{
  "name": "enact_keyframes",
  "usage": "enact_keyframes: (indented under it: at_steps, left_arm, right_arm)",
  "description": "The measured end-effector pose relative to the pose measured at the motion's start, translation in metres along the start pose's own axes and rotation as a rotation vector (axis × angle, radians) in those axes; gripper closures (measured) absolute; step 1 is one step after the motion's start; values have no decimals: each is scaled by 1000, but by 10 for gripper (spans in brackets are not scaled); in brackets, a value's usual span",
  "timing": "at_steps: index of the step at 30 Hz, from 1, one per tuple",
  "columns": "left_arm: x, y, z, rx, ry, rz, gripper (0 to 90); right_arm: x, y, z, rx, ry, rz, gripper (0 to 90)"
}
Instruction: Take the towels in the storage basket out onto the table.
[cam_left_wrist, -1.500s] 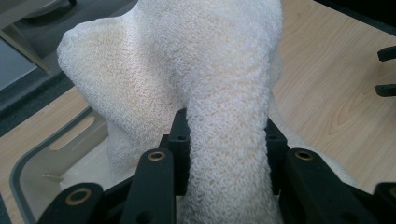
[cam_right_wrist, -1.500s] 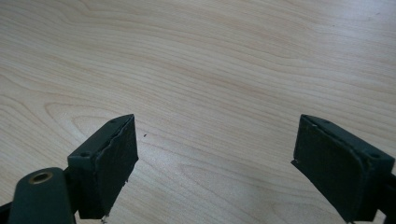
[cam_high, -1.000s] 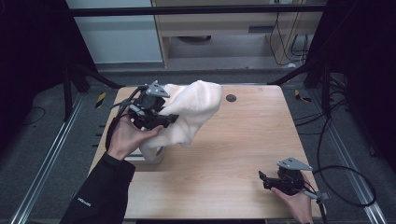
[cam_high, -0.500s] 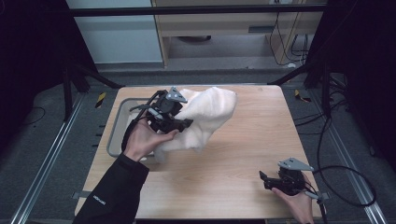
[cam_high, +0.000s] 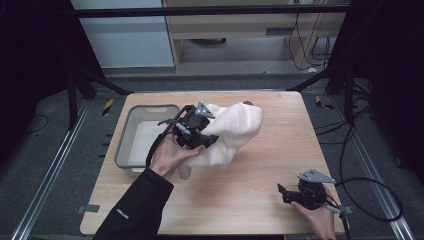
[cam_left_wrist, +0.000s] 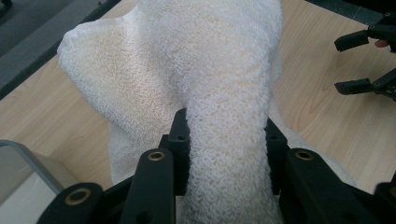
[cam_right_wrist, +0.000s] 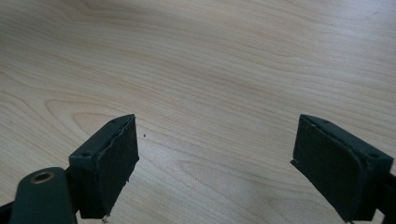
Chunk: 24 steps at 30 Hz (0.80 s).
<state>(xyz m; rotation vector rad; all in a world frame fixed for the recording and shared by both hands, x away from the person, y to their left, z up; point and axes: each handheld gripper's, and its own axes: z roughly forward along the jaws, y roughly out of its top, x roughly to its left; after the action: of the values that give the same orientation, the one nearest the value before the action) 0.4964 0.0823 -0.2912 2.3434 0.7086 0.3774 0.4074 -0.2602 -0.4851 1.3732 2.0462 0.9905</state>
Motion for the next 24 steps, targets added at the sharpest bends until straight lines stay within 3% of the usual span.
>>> enact_keyframes:
  at_steps: [24]
  left_arm:
    - [-14, -12, 61, 73, -50, 0, 655]
  right_arm:
    - [0, 0, 1, 2, -2, -7, 140]
